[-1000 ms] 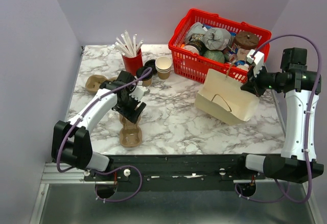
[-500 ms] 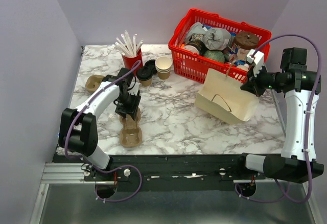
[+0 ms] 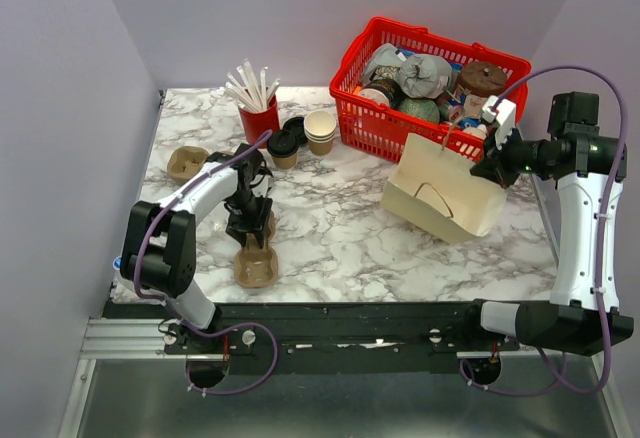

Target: Pack the takeout coffee

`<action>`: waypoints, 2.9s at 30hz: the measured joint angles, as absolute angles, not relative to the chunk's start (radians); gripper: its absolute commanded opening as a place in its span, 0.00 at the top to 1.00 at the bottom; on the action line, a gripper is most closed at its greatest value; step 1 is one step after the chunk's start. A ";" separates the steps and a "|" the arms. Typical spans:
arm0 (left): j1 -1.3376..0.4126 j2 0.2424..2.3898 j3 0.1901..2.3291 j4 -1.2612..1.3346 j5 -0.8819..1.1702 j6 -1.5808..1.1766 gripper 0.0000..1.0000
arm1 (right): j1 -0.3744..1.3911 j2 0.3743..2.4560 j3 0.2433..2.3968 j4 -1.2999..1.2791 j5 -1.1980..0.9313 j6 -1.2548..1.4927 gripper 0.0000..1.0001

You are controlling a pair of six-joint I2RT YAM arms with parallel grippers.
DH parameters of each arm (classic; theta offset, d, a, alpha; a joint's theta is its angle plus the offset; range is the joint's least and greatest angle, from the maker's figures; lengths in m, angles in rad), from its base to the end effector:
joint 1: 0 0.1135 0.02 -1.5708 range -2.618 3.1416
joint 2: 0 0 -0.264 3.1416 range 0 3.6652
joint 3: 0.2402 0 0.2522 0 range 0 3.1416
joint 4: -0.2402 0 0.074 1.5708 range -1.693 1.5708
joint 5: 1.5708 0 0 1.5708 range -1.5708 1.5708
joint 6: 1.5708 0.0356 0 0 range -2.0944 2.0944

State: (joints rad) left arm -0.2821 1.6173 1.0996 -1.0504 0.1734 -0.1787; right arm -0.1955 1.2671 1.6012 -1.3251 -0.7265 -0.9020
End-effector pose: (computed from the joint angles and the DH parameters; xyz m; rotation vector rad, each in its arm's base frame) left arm 0.2625 -0.0825 0.1991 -0.1602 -3.0894 0.2627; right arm 0.2085 -0.0172 0.4183 -1.0223 2.0319 0.3813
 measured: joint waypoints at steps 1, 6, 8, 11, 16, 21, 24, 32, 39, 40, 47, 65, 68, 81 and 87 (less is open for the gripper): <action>-0.282 1.627 1.103 -1.050 0.174 -0.181 0.44 | -0.196 1.267 1.601 -1.325 -0.727 -0.902 0.99; -0.282 1.658 1.132 -1.044 0.186 -0.190 0.44 | -0.195 1.274 1.601 -1.324 -0.727 -0.902 0.99; -0.282 1.658 1.134 -1.041 0.194 -0.196 0.44 | -0.196 1.276 1.601 -1.324 -0.727 -0.902 0.99; -0.281 1.661 1.134 -1.041 0.199 -0.205 0.46 | -0.196 1.279 1.601 -1.319 -0.726 -0.902 1.00; -0.282 1.667 1.134 -1.042 0.199 -0.212 0.46 | -0.196 1.281 1.601 -1.317 -0.726 -0.903 1.00; -0.284 1.671 1.118 -1.041 0.199 -0.221 0.49 | -0.196 1.281 1.601 -1.309 -0.726 -0.907 1.00; -0.290 1.676 1.116 -1.040 0.199 -0.225 0.50 | -0.196 1.281 1.599 -1.308 -0.726 -0.908 0.99; -0.308 1.690 1.125 -1.045 0.194 -0.237 0.50 | -0.196 1.280 1.582 -1.303 -0.726 -0.909 0.99; -0.346 1.713 1.148 -1.046 0.184 -0.250 0.48 | -0.196 1.280 1.576 -1.303 -0.726 -0.909 0.99; -0.350 1.714 1.149 -1.046 0.182 -0.251 0.48 | -0.196 1.280 1.575 -1.303 -0.726 -0.909 0.99; -0.356 1.721 1.156 -1.056 0.167 -0.250 0.64 | -0.196 1.278 1.567 -1.302 -0.726 -0.910 0.99; -0.368 1.600 1.177 -1.075 0.464 -0.060 1.00 | -0.193 1.193 1.535 -1.261 -0.711 -0.939 0.99; -0.379 1.588 1.222 -1.088 0.534 0.007 1.00 | -0.187 1.164 1.524 -1.250 -0.711 -0.946 1.00; -0.387 1.530 1.772 -0.945 0.773 0.290 1.00 | -0.102 1.114 1.453 -1.216 -0.696 -0.962 0.99; -0.435 1.498 1.802 -0.643 0.871 0.212 1.00 | -0.082 1.092 1.423 -1.184 -0.695 -0.923 1.00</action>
